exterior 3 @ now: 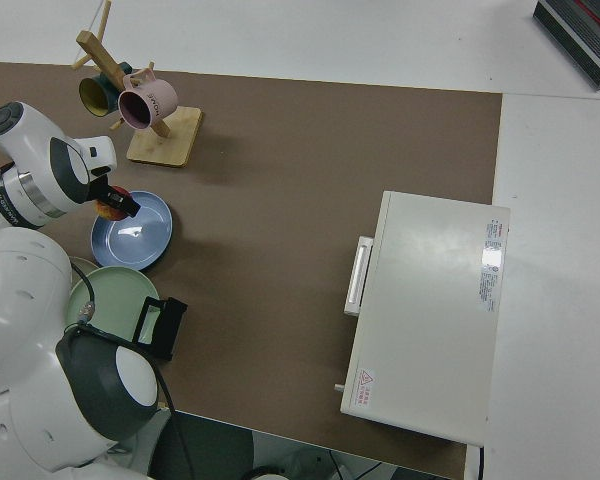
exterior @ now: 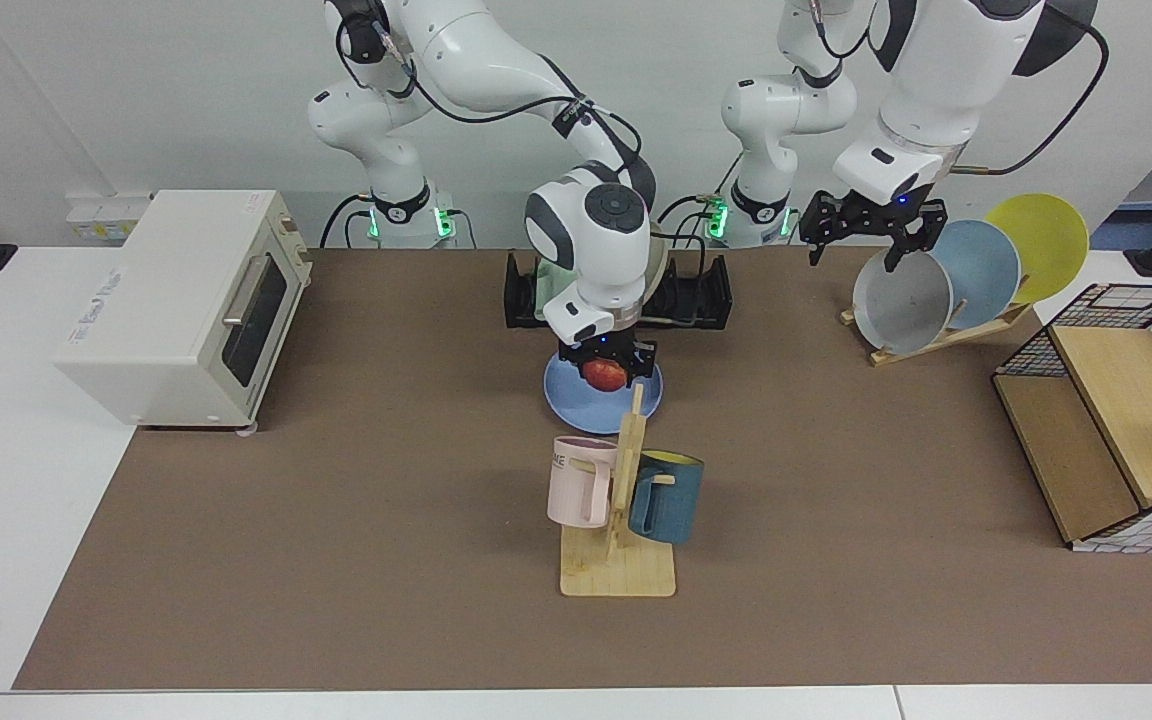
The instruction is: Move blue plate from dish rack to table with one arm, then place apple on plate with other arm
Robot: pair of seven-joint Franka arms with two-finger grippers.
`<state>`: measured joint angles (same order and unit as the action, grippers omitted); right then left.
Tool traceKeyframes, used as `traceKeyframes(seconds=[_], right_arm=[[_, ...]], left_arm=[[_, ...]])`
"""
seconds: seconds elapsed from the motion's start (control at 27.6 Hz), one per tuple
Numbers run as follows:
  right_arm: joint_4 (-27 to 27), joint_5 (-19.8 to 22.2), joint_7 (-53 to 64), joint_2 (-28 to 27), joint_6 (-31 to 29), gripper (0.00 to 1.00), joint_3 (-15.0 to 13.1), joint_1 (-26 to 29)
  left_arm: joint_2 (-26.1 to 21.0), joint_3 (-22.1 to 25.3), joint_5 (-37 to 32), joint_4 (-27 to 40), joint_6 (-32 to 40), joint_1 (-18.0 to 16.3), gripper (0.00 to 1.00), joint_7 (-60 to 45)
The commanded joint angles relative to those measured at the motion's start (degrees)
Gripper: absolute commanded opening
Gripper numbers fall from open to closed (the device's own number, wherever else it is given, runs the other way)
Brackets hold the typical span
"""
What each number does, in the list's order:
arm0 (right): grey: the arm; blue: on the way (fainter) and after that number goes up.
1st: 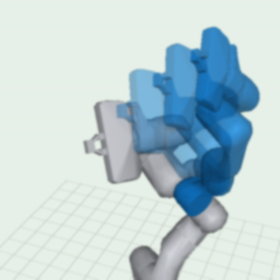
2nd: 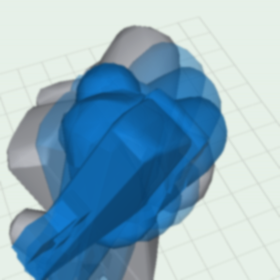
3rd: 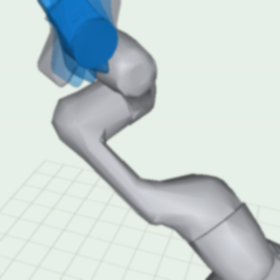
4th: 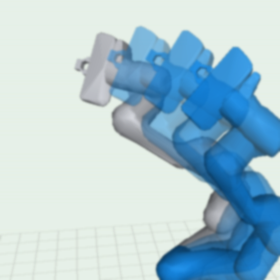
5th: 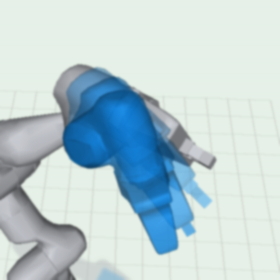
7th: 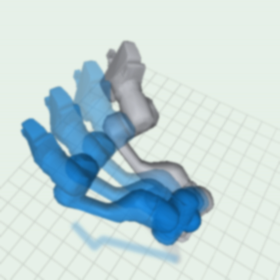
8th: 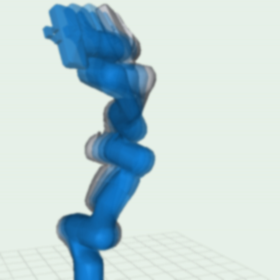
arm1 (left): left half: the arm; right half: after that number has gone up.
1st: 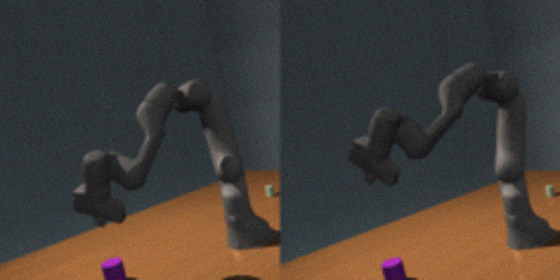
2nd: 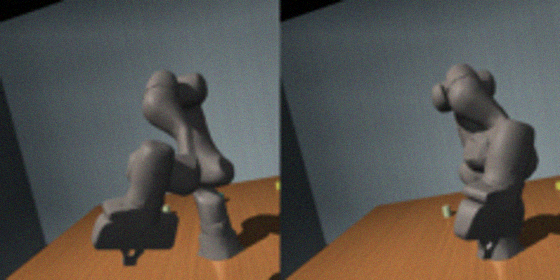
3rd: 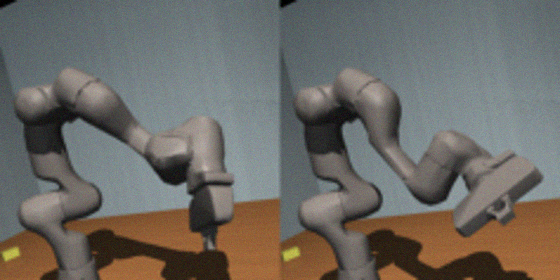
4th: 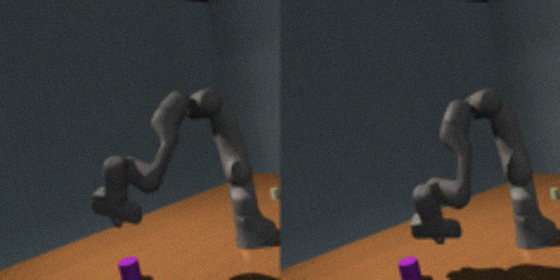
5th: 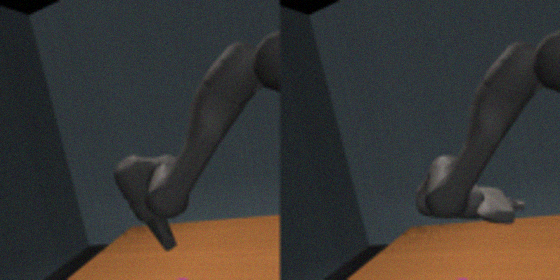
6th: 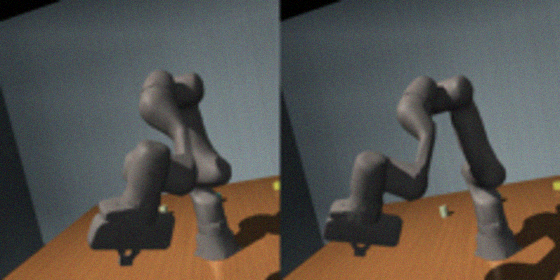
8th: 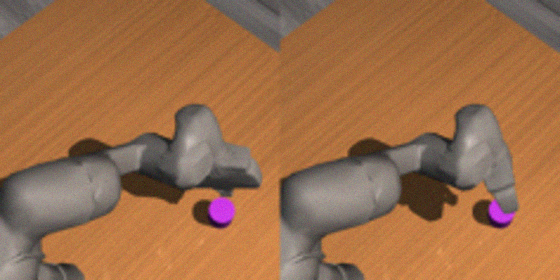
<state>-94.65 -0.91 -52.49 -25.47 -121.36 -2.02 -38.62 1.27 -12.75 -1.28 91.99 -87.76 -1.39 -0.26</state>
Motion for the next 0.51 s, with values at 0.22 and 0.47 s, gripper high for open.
traceKeyframes(seconds=[0.22,0.47], right_arm=[[-1.41,-0.93,-0.94,-3.62,-4.15,0.0,0.0,-0.67],[-3.17,-2.95,-1.03,-3.19,-3.1,0.09,0.0,-0.93]], left_arm=[[-0.39,0.01,-0.3,-1.46,1.1,-1.24,1.0,-0.35],[-0.3,0.36,-0.3,-1.46,1.1,-2.12,1.0,-0.44]])
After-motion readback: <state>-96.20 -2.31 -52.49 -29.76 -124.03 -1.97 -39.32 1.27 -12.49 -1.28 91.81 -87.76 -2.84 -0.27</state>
